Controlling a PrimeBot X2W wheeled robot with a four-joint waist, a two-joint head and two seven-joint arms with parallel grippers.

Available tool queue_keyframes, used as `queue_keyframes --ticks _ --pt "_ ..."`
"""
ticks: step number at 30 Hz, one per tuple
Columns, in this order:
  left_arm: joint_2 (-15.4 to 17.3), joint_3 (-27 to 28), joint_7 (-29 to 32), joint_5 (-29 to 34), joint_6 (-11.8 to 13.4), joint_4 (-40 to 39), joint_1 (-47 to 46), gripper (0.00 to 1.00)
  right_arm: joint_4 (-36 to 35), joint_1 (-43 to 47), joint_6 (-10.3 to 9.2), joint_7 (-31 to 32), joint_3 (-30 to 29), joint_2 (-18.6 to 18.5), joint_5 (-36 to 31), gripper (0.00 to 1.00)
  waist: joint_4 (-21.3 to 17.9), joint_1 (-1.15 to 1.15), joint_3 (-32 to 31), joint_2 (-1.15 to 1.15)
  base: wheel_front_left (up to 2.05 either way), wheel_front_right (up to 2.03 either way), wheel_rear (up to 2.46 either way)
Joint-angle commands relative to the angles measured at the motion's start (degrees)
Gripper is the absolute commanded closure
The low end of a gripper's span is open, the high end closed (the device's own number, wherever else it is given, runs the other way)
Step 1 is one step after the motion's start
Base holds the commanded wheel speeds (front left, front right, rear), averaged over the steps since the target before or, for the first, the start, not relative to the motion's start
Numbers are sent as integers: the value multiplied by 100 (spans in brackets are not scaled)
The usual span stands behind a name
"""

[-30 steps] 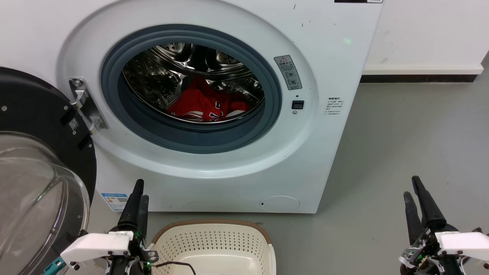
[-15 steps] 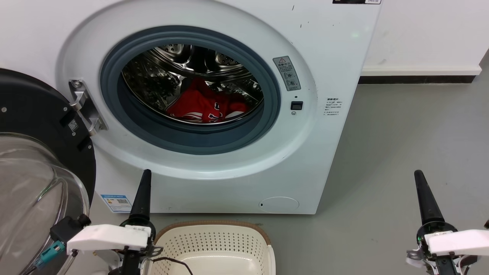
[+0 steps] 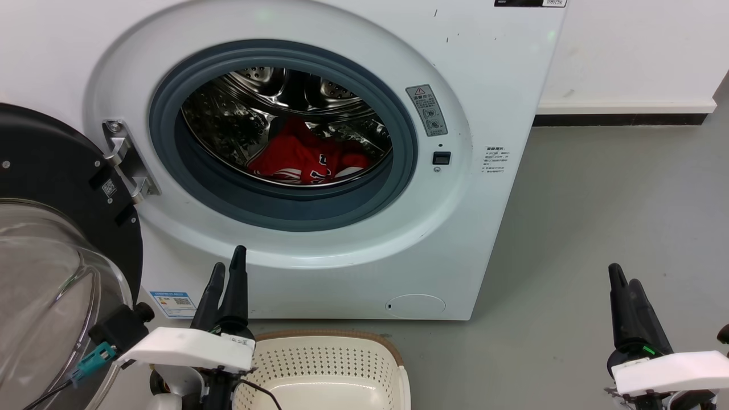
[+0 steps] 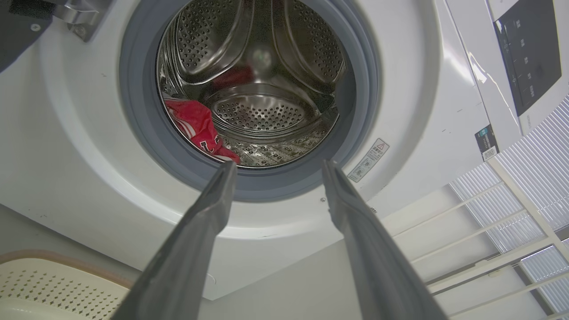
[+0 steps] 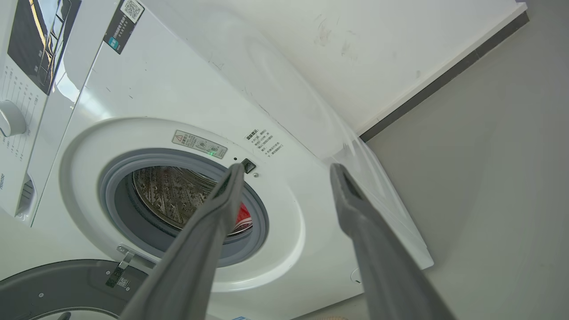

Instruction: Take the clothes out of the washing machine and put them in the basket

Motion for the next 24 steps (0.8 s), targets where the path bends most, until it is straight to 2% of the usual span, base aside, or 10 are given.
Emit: queue_keyframes --ticks 1,24 --pt "17 -32 -46 136 17 -107 -105 0 -103 -14 1 -50 5 -21 -150 0 -1 0 0 0 0 0 0" --pt "19 -293 -442 1930 148 -154 -101 0 -330 130 1 -288 108 -21 -2208 0 -34 0 3 0 0 0 0"
